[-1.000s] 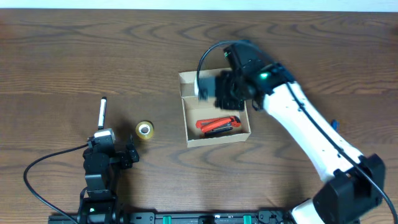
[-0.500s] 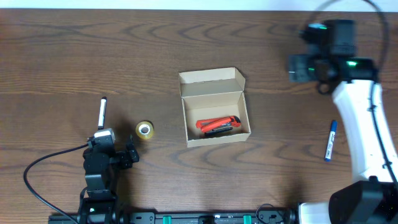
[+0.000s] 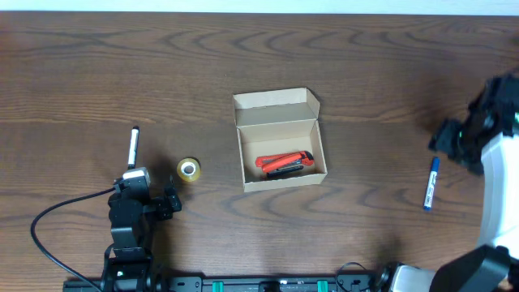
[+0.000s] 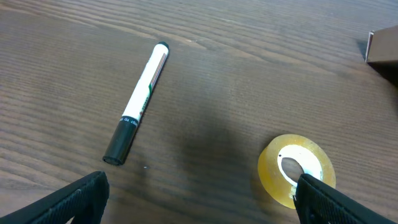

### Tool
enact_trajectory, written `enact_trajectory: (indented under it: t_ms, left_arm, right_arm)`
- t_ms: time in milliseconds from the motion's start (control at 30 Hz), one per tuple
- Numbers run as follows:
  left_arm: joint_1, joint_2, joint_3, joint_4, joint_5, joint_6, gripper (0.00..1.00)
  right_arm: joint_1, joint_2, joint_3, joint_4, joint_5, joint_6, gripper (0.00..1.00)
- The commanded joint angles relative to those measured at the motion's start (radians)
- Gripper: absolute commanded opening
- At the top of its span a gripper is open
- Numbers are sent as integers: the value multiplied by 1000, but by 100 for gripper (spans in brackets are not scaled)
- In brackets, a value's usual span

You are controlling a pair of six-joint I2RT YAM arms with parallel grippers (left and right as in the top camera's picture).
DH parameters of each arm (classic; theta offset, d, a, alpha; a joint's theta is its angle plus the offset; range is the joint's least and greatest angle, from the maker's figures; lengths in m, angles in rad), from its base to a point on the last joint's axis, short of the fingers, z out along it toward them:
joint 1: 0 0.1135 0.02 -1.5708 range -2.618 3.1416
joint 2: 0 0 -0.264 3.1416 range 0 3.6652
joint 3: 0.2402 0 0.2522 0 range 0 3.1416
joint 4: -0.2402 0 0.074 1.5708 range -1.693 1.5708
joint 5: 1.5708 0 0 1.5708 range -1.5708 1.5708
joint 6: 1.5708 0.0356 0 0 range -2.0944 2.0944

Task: Pack container
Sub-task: 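Release the stapler and move the right gripper to the blue marker, then grasp the blue-capped marker with the right gripper and lift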

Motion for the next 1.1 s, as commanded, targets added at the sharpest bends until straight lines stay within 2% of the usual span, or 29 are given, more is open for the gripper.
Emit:
enact_trajectory:
  t_ms: [0,100,300,467,633,800,1067]
  left_arm:
    - [6,0,-6,-47,0,-8,95]
    - [6,0,-6,-47,0,-8,95]
    - [6,0,-6,-47,0,-8,95]
    - [6,0,-6,-47,0,-8,95]
    - [6,0,-6,-47,0,-8,95]
    - [6,0,-6,-48,0,-8,95]
    - [6,0,-6,-47,0,-8,95]
  right_arm:
    - [-52,-76,-98,0,31,127,71]
    - [-86,-90,-151,30,66,129,71]
    - [-134,-55,-182,124,39,-71,73]
    - [-135,-7,-182,177,-14,-126,73]
    - [-134,77,-182,181,-16,-124,72]
    - [-133,127,-195,194,-9,-53,66]
    - [-122,127,-312,324,-16,-50,66]
